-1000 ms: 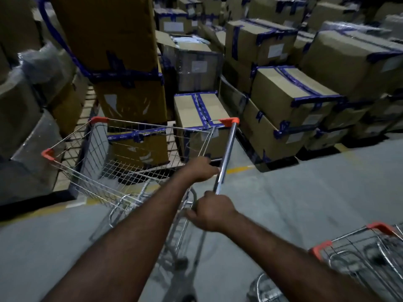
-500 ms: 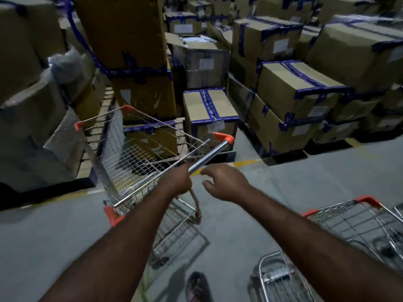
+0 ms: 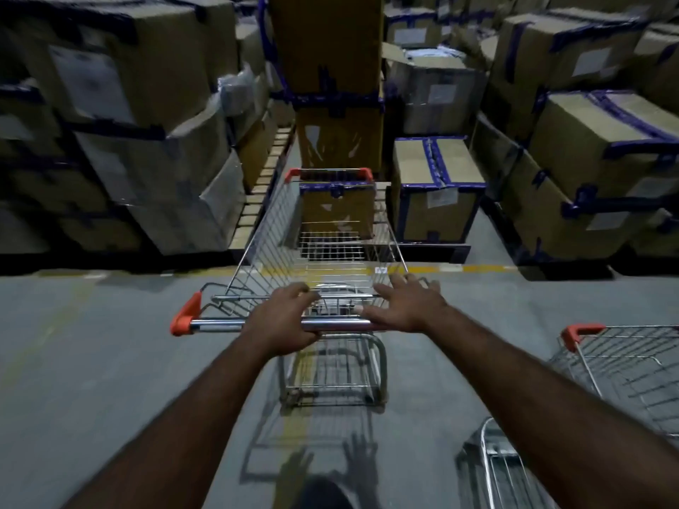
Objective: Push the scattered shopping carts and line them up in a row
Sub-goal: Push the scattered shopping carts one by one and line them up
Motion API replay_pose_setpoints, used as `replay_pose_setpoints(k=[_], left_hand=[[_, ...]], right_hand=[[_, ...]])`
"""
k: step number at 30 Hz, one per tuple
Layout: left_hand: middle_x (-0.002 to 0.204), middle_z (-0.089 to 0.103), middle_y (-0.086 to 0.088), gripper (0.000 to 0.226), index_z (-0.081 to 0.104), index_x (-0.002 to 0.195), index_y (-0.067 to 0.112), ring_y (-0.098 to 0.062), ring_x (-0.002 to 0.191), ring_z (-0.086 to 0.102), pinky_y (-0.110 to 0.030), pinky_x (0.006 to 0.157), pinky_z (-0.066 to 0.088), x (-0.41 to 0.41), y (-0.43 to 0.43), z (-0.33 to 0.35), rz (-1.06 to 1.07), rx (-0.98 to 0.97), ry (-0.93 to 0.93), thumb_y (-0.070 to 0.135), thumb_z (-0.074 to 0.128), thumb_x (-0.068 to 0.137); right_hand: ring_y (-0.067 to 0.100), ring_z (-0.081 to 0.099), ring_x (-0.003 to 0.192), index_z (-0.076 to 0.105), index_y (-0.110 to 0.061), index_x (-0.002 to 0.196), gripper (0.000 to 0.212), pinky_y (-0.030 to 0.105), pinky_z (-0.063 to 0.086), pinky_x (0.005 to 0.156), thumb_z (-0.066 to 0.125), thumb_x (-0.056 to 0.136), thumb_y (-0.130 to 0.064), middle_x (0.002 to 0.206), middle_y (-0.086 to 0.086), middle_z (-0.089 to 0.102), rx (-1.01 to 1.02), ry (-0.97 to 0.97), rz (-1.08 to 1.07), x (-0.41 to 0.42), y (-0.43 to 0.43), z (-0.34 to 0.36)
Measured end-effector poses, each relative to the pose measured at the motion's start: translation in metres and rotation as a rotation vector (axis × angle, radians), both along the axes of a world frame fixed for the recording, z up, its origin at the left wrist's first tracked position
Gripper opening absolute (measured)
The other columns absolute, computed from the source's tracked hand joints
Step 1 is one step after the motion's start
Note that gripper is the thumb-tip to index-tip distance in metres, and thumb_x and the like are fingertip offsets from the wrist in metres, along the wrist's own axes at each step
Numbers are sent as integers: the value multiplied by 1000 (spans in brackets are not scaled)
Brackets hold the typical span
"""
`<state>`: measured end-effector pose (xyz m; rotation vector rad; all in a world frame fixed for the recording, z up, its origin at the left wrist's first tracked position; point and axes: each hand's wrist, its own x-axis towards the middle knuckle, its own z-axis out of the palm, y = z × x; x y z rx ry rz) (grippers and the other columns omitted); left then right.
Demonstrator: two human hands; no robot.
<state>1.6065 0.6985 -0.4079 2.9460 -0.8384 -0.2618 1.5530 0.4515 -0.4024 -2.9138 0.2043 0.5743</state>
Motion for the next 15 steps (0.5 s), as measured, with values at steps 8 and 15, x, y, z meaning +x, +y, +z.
replay_pose_setpoints(k=[8, 15], left_hand=[[166, 20, 13, 89, 37, 154, 31, -18, 142, 41, -41, 116, 33, -2, 97, 21, 22, 325, 178, 63, 69, 77], [157, 40, -4, 90, 26, 158, 31, -22, 138, 46, -44, 119, 25, -41, 125, 8, -118, 344, 58, 53, 68, 81]], right_hand=[[30, 33, 148, 24, -37, 159, 115, 68, 10, 115, 22, 66, -103, 162, 7, 36, -81, 49, 62, -76, 35, 0], [23, 27, 151, 17, -41, 160, 94, 69, 9, 117, 62, 80, -56, 167, -2, 24, -162, 121, -93, -148, 53, 9]])
